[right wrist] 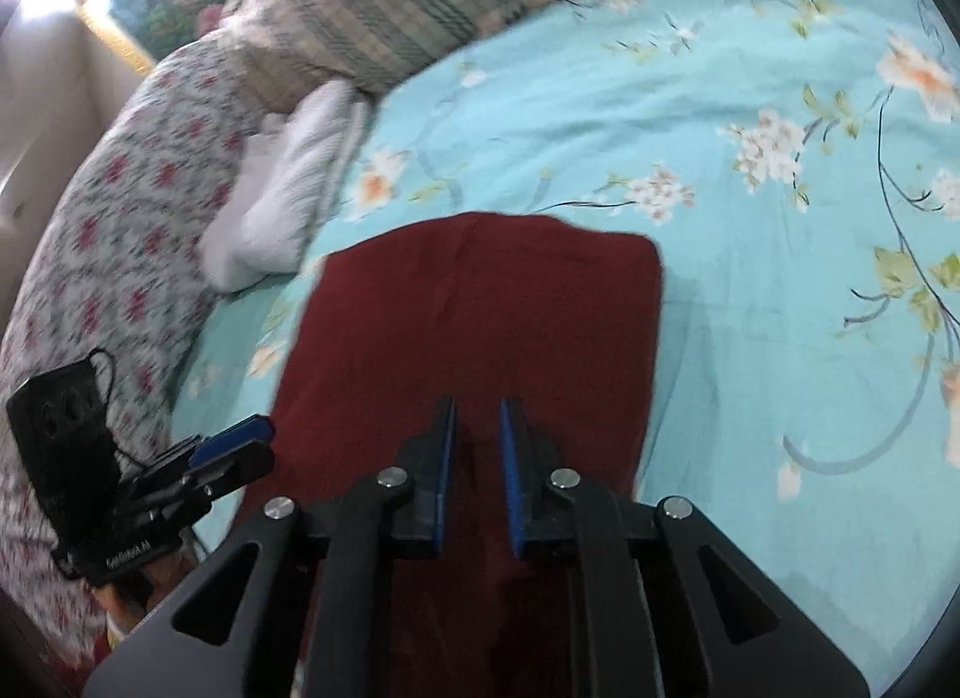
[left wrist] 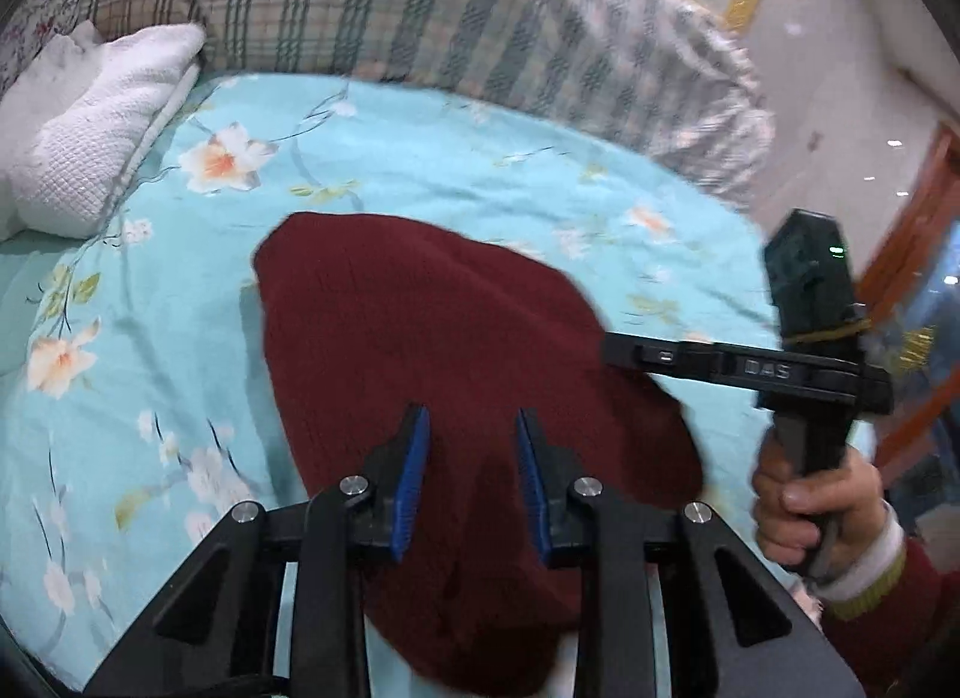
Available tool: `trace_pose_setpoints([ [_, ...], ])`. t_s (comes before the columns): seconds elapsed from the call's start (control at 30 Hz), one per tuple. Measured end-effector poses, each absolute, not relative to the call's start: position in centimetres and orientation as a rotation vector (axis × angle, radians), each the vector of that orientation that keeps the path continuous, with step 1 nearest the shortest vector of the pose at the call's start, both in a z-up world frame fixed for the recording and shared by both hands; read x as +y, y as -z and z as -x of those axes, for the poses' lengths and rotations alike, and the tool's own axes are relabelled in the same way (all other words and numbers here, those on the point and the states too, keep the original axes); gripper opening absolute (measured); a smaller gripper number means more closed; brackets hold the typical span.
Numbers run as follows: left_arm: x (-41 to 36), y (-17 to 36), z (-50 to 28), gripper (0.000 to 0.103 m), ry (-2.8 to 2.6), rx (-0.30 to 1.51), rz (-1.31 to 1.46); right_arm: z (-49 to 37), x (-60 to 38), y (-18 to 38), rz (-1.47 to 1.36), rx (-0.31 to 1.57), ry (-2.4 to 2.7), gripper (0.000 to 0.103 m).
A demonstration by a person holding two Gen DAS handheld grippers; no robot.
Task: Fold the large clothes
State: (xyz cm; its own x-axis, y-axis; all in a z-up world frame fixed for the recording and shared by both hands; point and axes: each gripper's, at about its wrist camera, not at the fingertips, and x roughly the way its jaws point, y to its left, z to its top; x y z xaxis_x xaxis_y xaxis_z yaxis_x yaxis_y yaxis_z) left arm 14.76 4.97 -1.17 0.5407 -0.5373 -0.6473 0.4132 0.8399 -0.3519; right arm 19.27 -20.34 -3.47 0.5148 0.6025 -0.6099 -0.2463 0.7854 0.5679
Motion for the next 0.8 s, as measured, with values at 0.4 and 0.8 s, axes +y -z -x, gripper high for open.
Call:
trace_pose_setpoints([
  [0.4, 2.5, 4.4, -9.1, 0.007, 0.637, 0.913, 0.005, -14.6, -20.4, 7.2, -0.384, 0.983, -0.478, 0.015],
  [0.8, 1.8, 6.0, -9.5, 0.001, 0.601, 0.959, 0.044, -14.1, -21.2, 8.1, -0.409, 0.974, -0.479, 0.013],
])
